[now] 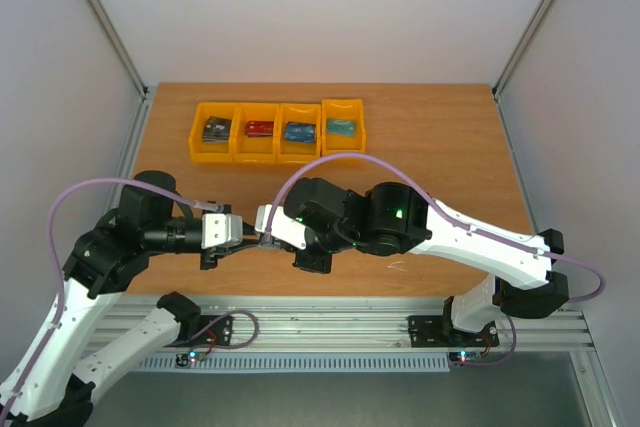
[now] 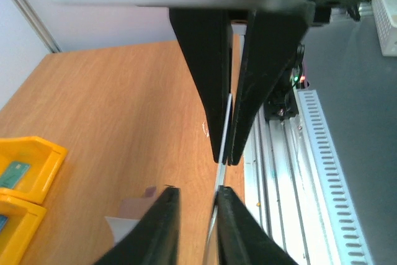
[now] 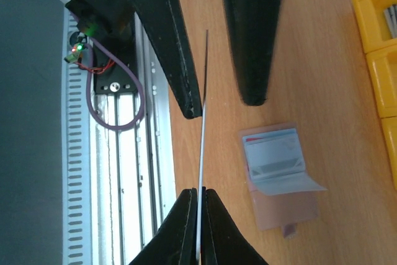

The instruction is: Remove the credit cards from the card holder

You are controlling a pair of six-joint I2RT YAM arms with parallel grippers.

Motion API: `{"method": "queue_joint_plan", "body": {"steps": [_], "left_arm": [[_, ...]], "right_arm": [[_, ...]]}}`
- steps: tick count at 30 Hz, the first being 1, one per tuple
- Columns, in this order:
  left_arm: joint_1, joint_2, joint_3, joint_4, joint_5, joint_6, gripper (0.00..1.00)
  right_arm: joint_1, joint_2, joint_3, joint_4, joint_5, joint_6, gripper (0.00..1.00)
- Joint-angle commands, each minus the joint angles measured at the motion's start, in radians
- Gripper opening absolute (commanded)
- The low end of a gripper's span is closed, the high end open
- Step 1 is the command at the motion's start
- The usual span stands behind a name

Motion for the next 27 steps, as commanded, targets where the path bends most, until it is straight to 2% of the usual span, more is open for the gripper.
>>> {"method": "queue_joint_plan", "body": {"steps": [1,5,8,9,11,12,16,19,20,22,24,26,27], "left_arm": [[-0.005,0.007,0.003,0.025,-0.016,0.078,0.14],[-0.005,0.010,0.001,-0.010,-0.009,0.150,0.14],[-0.005,0.015,0.001,0.015,-0.013,0.148,0.12],[-0.005,0.019,0.001,0.023,-0.016,0.140,0.11],[-0.005,0.027,0.001,0.026,-0.018,0.130,0.01],[-0.005,0.028,0.001,0.023,-0.019,0.134,0.00],[-0.005,0.031,0.001,0.021,-0.033,0.142,0.00],[-0.005,0.022,-0.015,0.079,-0.099,0.108,0.00],[-0.005,0.016,-0.026,0.106,-0.135,0.097,0.00],[-0.005,0.000,-0.049,0.153,-0.211,0.098,0.00],[-0.005,0.002,-0.056,0.168,-0.274,0.139,0.00],[-0.005,0.019,-0.050,0.132,-0.324,0.218,0.00],[-0.005,0.031,-0.046,0.101,-0.362,0.325,0.00]], "right_arm": [[0.014,-0.014,0.035,0.020,0.036,-0.025,0.01],[0.014,-0.011,0.038,0.026,0.049,-0.033,0.01],[0.014,-0.007,0.042,0.028,0.057,-0.040,0.01],[0.014,-0.005,0.042,0.028,0.059,-0.042,0.01],[0.014,-0.005,0.044,0.035,0.059,-0.046,0.01],[0.014,-0.005,0.042,0.040,0.058,-0.049,0.01],[0.014,-0.014,0.032,0.060,0.067,-0.057,0.01],[0.013,-0.047,-0.018,0.099,0.101,-0.057,0.03],[0.011,-0.062,-0.040,0.113,0.115,-0.054,0.09],[-0.001,-0.097,-0.083,0.144,0.146,-0.039,0.38],[-0.035,-0.143,-0.132,0.170,0.154,-0.012,0.59],[-0.090,-0.195,-0.180,0.193,0.103,0.024,0.71],[-0.127,-0.219,-0.198,0.199,0.064,0.036,0.75]]}}
